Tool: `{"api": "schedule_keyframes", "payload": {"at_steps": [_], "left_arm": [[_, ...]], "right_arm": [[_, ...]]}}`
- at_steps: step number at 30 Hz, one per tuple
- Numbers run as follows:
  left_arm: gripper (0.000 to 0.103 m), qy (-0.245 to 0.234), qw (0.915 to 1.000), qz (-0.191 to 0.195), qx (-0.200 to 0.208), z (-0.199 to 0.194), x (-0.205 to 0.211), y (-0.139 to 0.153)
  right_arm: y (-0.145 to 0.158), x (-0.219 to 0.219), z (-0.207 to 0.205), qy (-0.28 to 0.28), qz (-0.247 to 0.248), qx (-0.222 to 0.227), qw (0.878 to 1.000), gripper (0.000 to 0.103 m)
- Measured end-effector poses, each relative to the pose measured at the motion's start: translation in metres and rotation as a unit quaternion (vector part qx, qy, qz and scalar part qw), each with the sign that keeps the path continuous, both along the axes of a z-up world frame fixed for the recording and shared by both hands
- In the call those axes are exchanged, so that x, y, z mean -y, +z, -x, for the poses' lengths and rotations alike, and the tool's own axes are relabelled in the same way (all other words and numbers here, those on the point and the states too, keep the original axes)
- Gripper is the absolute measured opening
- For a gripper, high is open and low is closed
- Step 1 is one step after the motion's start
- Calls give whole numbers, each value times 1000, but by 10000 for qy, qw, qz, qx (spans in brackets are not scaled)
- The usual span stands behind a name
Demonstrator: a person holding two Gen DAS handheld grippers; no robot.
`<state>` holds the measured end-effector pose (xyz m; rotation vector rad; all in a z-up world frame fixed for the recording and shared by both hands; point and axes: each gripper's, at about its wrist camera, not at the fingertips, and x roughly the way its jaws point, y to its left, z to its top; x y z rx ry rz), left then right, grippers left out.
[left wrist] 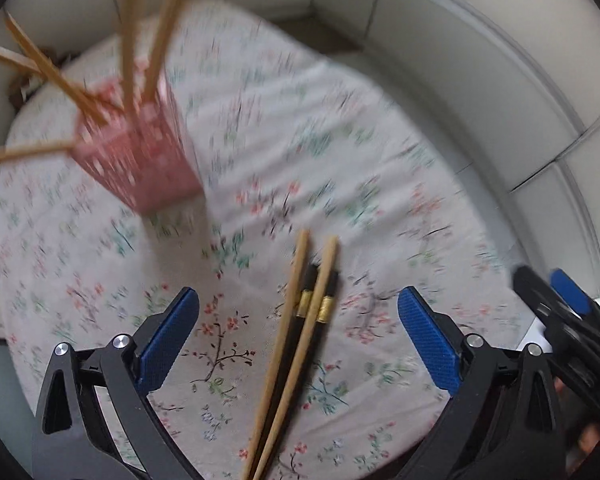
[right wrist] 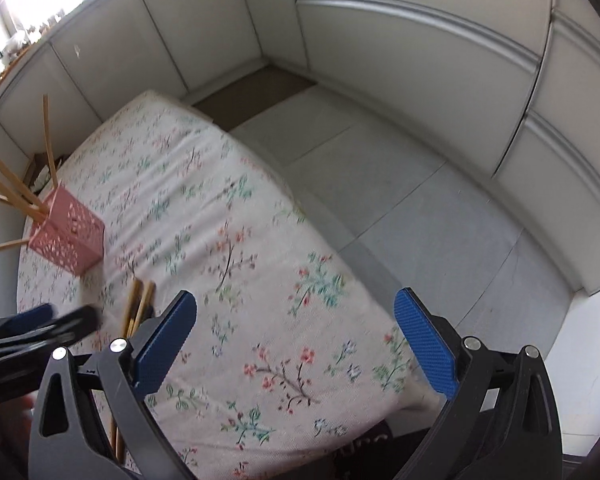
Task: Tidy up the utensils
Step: 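Lower both grippers to the chopstick pile and close each on a chopstick, then lift both chopsticks upright and carry them toward the pink holder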
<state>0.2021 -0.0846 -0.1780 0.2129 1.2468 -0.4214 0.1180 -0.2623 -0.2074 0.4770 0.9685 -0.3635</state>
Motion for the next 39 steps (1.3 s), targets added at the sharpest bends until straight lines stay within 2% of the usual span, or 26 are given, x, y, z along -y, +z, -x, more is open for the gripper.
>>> {"api": "schedule_keyframes", "payload": {"at_steps": [2, 4, 7, 11, 13, 14, 16, 22, 25, 28, 33, 39], "left_arm": [[77, 122, 9994, 73, -318, -9, -2, -17], [61, 188, 9988, 121, -433, -16, -4, -23], [52, 264, 9989, 65, -388, -21, -3, -26], [46, 359, 9990, 144, -225, -28, -5, -22], [35, 381, 9990, 154, -163, -31, -1, -20], [33, 365, 9991, 130, -149, -31, 1, -20], [19, 296, 9993, 51, -201, -32, 6, -24], [18, 240, 9992, -99, -318, -36, 17, -40], [17, 218, 9994, -95, -251, -39, 19, -40], [10, 131, 9997, -198, -89, -37, 20, -40], [9, 93, 9999, -35, -28, -34, 12, -39], [7, 56, 9994, -29, 328, -19, -1, -28]], "right_arm": [[-2, -4, -1, 98, -2, -38, 9999, 96], [-4, -5, -2, 156, -25, -51, 9999, 96], [-4, -6, -6, 221, -80, -77, 9997, 96], [0, -7, -7, 237, -67, -49, 9997, 96], [3, -9, -8, 246, -48, -31, 9997, 96], [3, -9, -8, 253, -38, -27, 9997, 96], [5, -11, -9, 288, -5, -32, 9996, 96], [8, -13, -9, 303, 43, -19, 9995, 96], [10, -12, -8, 279, 55, 0, 9996, 96], [12, -9, -6, 210, 84, 20, 9997, 96], [12, -7, -5, 155, 65, 8, 9999, 96], [11, -9, -7, 182, 33, -14, 9998, 96]]}}
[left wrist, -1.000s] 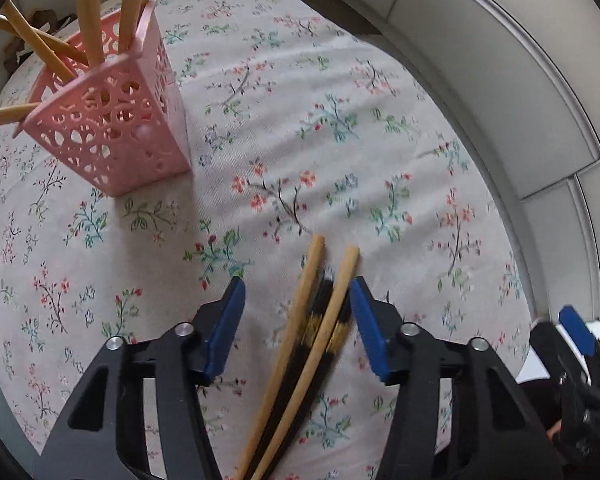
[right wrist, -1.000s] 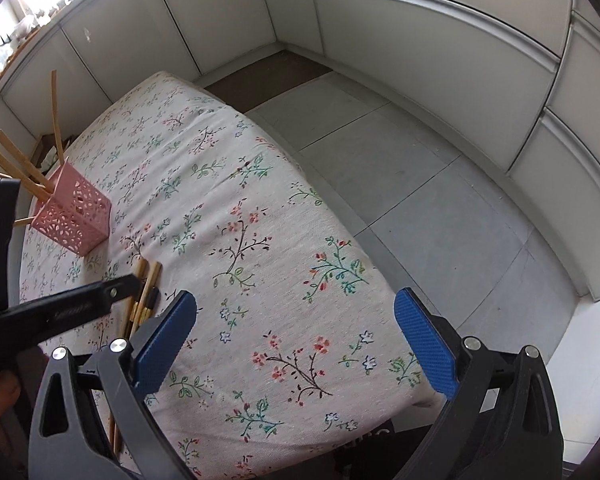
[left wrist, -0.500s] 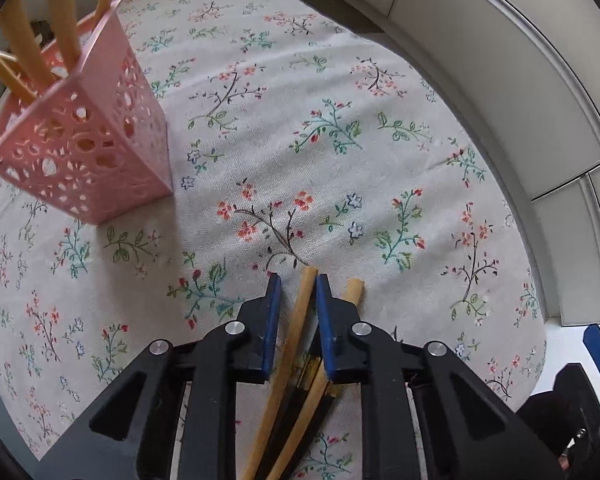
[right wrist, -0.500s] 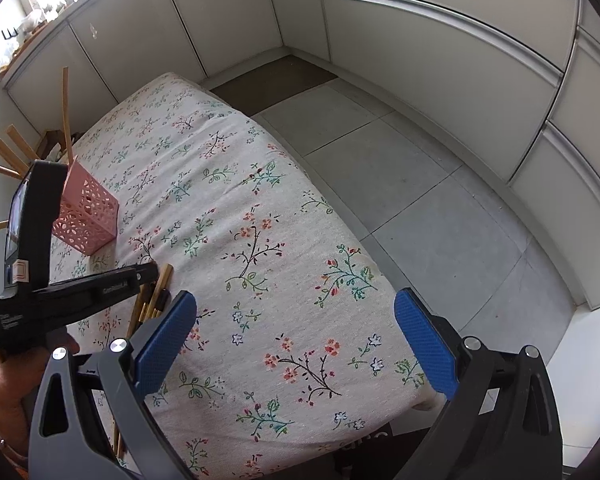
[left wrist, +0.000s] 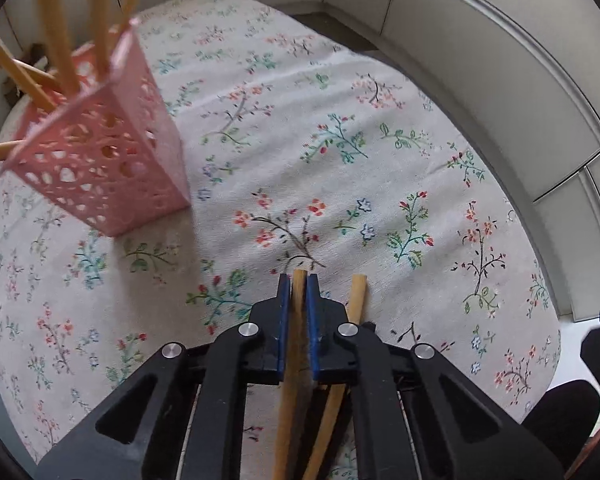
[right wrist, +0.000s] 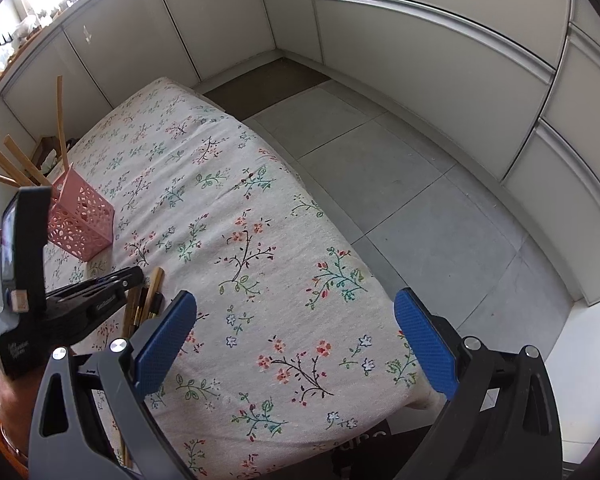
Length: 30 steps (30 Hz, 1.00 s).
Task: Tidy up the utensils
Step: 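Lift both chopsticks upright and carry them toward the pink holder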
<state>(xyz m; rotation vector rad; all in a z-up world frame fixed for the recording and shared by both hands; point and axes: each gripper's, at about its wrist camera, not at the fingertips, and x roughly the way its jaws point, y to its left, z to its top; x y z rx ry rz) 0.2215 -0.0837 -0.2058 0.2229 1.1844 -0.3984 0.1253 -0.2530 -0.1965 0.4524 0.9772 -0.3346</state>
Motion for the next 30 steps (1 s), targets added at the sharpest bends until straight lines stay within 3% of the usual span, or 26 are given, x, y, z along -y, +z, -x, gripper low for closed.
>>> {"api": "schedule_keyframes", "payload": {"at_steps": [6, 16, 20, 23, 28, 30], "left_arm": [[6, -38, 9994, 180, 303, 22, -25, 31], [6, 2, 9945, 657, 820, 51, -53, 84], [6, -16, 9925, 798, 926, 55, -60, 97], [6, 10, 9919, 834, 961, 55, -61, 98], [6, 62, 9896, 949, 1075, 59, -69, 107], [6, 85, 9889, 991, 1101, 59, -73, 109]], "right_arm": [[-4, -16, -14, 218, -205, -81, 9995, 96], [-29, -43, -70, 732, -1470, -585, 9847, 93], [-36, -58, -89, 877, -1779, -646, 9780, 86], [-37, -76, -101, 1058, -1599, -746, 9786, 79], [-51, -95, -123, 1236, -1393, -1110, 9762, 51], [-51, -101, -129, 1216, -1241, -1089, 9788, 46]]}}
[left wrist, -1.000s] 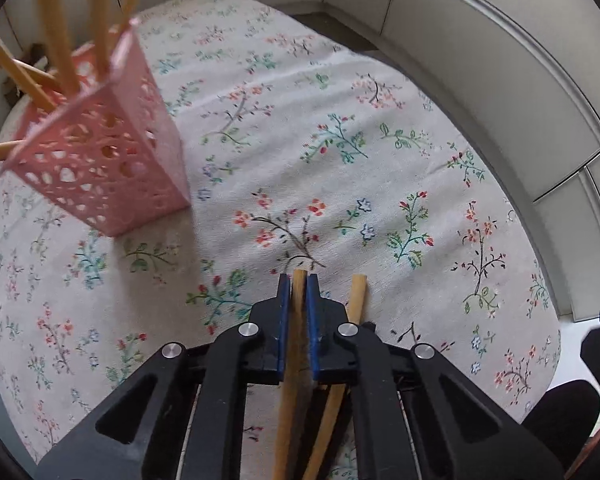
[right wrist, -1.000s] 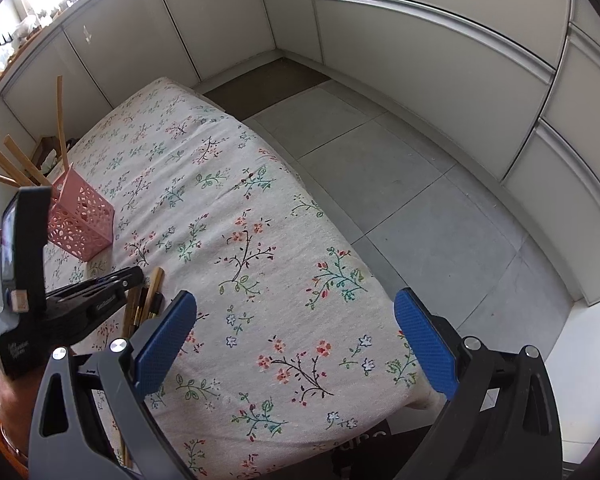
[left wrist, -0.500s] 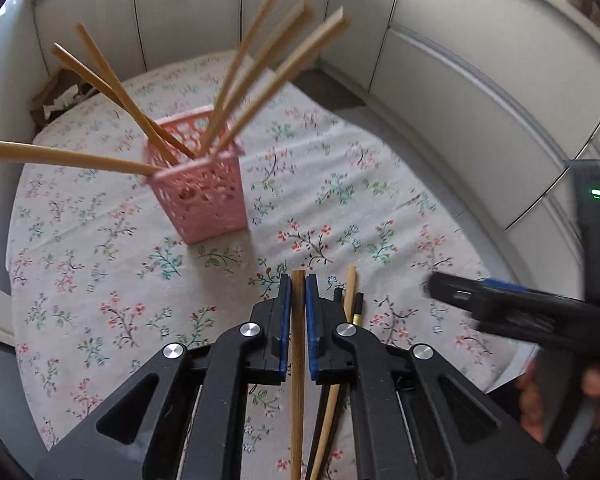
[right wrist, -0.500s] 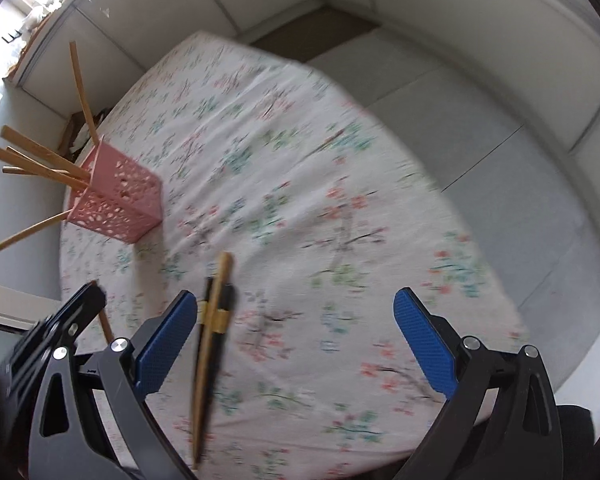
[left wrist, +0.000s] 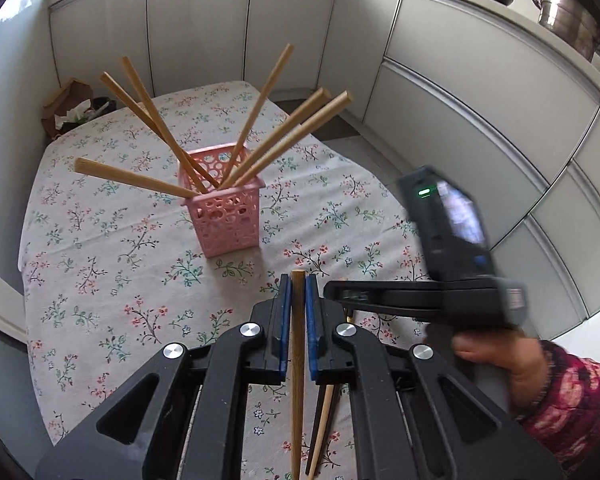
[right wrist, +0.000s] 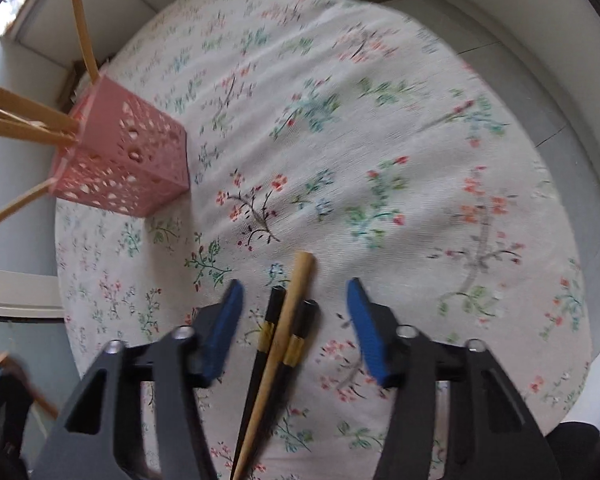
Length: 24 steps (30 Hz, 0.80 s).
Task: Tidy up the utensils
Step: 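Lift both chopsticks upright and carry them toward the pink holder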
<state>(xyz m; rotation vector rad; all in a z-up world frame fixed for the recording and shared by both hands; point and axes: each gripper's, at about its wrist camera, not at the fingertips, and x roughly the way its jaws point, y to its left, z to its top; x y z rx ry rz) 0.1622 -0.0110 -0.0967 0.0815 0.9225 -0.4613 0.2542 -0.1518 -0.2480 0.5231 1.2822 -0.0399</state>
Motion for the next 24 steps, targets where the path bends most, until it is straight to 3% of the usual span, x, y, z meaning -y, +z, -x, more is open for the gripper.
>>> {"api": "schedule_keyframes", "payload": {"at_steps": [1, 4, 7, 13, 18, 24], "left_arm": [[6, 7, 10000, 18, 0, 0, -2, 1], [6, 54, 10000, 59, 1, -2, -7, 1], [6, 115, 9999, 87, -12, -3, -12, 1], [6, 128, 9998, 133, 5, -2, -16, 4], [6, 161, 9996, 179, 128, 5, -18, 12], [6, 218, 9991, 143, 321, 24, -19, 23]], "right_arm": [[1, -3, -3, 21, 35, 29, 10000, 36], [-3, -8, -10, -1, -30, -2, 10000, 19], [-3, -8, -8, -148, 81, 72, 9998, 10], [9, -5, 6, -273, -59, 680, 9973, 9], [64, -6, 50, -199, 217, 1676, 9854, 9], [111, 10, 110, -251, 187, 2474, 9684, 9]]}}
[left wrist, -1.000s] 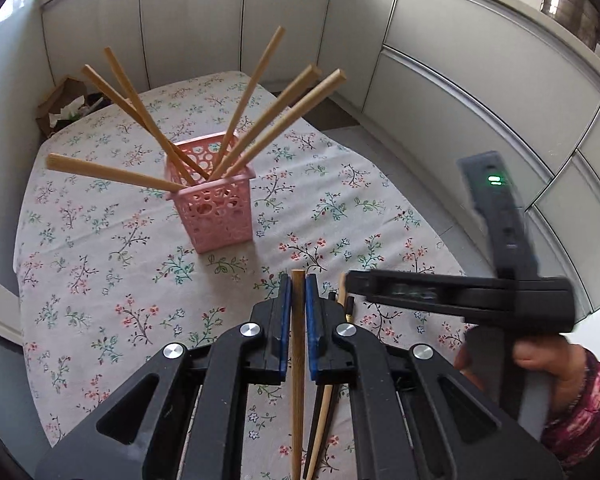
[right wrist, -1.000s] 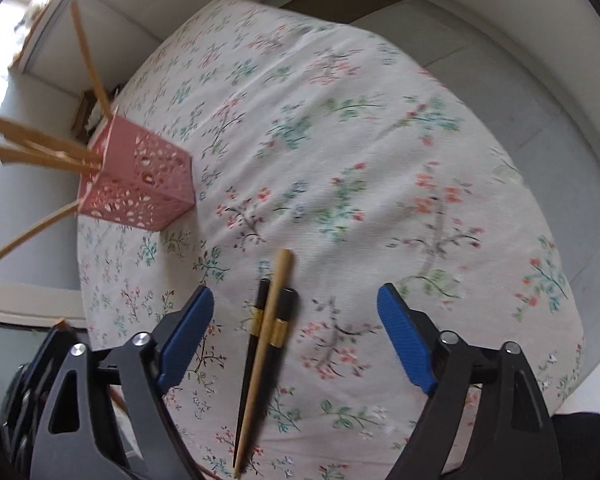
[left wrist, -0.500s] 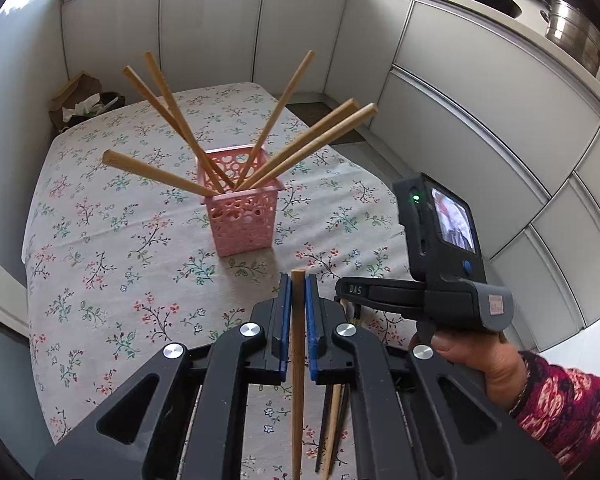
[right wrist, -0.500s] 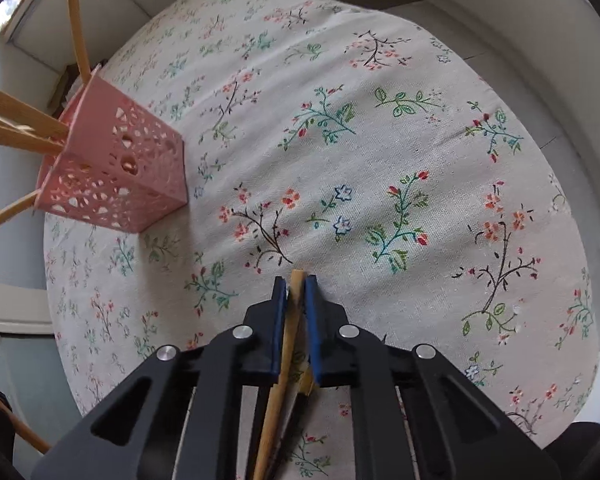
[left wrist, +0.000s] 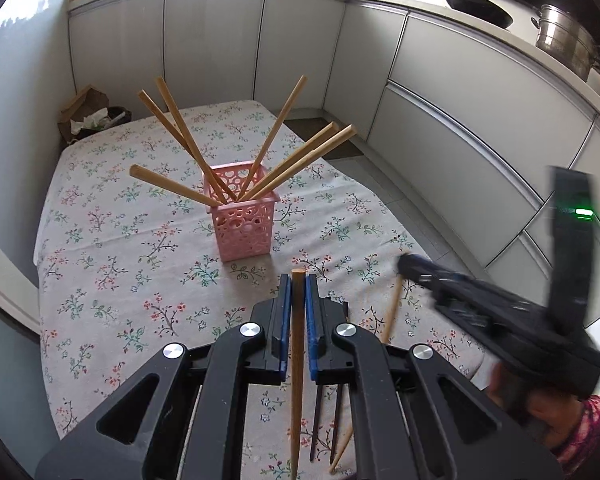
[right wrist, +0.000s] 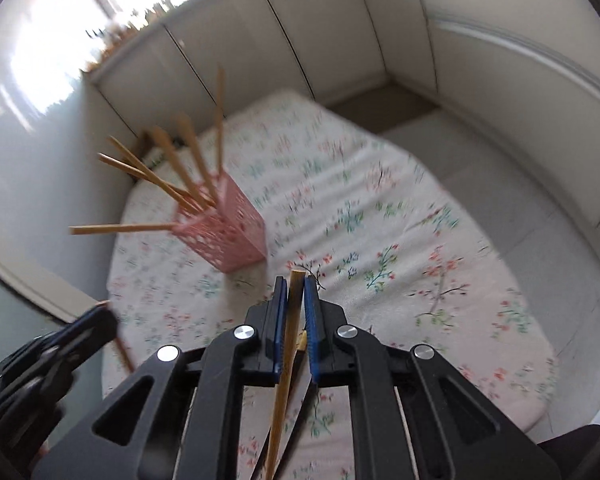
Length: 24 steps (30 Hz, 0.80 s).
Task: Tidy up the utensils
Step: 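Lift both chopsticks upright and carry them toward the pink holder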
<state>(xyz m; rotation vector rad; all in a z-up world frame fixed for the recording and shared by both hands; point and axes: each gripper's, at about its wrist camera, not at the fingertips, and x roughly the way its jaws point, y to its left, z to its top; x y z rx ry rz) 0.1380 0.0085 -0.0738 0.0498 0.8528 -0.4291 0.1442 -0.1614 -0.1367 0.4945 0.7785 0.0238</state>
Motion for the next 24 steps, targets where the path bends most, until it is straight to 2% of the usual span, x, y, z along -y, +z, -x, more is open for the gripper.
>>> {"api": "schedule_keyframes", "payload": {"at_steps": [3, 8, 18, 21, 24], "left_arm": [[6, 90, 9999, 6, 83, 9, -2, 6], [6, 182, 9994, 79, 278, 21, -3, 20], [6, 184, 9960, 402, 776, 32, -8, 76], [6, 204, 9940, 481, 957, 30, -7, 96], [6, 171, 9924, 568, 1077, 29, -7, 111]], "right_arm": [[14, 4, 19, 39, -100, 182, 9998, 9], [43, 5, 47, 135, 86, 597, 9981, 8], [105, 21, 74, 85, 278, 1360, 9903, 8], [117, 25, 71, 91, 269, 1434, 9893, 8], [110, 41, 59, -99, 217, 1213, 9923, 9]]}}
